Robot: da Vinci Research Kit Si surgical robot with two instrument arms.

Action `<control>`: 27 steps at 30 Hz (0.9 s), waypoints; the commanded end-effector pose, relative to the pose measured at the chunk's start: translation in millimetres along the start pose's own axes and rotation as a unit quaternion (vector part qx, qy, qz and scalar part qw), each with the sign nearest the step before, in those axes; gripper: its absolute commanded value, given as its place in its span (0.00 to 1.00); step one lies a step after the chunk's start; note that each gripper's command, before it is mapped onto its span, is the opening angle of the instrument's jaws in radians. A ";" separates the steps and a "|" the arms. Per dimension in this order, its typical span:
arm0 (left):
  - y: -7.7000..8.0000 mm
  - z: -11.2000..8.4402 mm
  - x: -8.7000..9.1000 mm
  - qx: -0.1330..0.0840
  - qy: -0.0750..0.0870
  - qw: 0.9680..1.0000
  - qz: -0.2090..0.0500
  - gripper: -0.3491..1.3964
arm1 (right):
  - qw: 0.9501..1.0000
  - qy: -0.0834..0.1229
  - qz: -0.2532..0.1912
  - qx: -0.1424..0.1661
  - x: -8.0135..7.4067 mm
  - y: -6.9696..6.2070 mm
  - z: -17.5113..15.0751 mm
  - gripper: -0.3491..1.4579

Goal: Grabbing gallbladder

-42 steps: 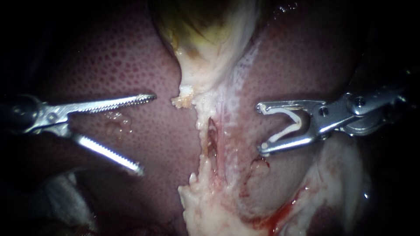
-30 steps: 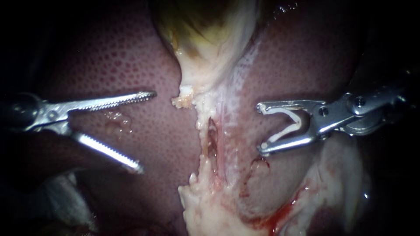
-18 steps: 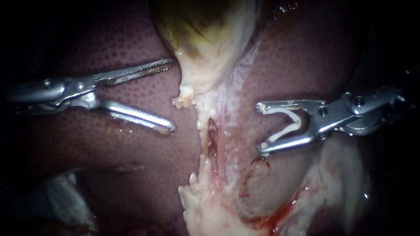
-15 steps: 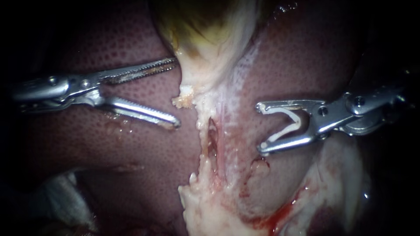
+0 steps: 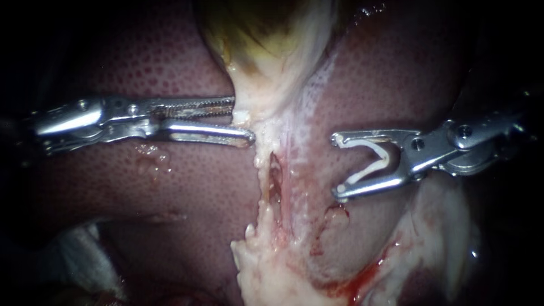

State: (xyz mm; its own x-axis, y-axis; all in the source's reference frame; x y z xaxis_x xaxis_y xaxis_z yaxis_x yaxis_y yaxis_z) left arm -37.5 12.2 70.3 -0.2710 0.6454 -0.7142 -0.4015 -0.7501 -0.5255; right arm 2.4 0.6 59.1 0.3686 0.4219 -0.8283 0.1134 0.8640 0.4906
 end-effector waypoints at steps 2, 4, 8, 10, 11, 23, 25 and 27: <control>0.0 -0.5 0.1 0.000 -0.004 1.000 -0.009 0.04 | 1.000 0.000 0.000 0.000 0.0 0.0 0.0 0.53; 0.0 -0.7 0.1 0.000 -0.010 1.000 -0.008 0.00 | 1.000 0.000 0.000 0.000 0.0 0.0 0.0 0.53; 0.0 -1.2 0.1 -0.001 -0.016 1.000 -0.008 0.00 | 1.000 0.000 0.000 0.000 0.0 0.0 0.0 0.53; 0.0 -1.3 0.2 -0.001 -0.018 1.000 -0.008 0.00 | 1.000 0.000 0.000 0.000 0.0 0.0 0.0 0.53; -0.1 -1.4 0.3 -0.001 -0.018 1.000 -0.009 0.00 | 1.000 0.000 0.000 0.000 0.0 0.0 0.0 0.53; 0.8 -6.2 2.9 -0.003 -0.019 1.000 -0.019 0.00 | 1.000 0.000 0.000 0.000 -0.1 0.1 0.0 0.53; 0.9 -7.6 4.0 0.000 -0.017 1.000 -0.023 0.00 | 1.000 0.000 0.000 0.000 -0.1 0.1 0.0 0.53; 0.8 -8.7 4.7 0.004 -0.013 1.000 -0.027 0.00 | 1.000 0.000 0.000 0.000 -0.1 0.1 0.0 0.53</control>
State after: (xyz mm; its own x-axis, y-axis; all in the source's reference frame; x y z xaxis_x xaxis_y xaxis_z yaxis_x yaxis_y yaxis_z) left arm -31.0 13.6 62.1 -0.2700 0.6926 -0.6689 -0.4300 -0.7083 -0.5598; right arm 2.4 0.7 59.3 0.3686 0.4221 -0.8282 0.1129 0.8640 0.4906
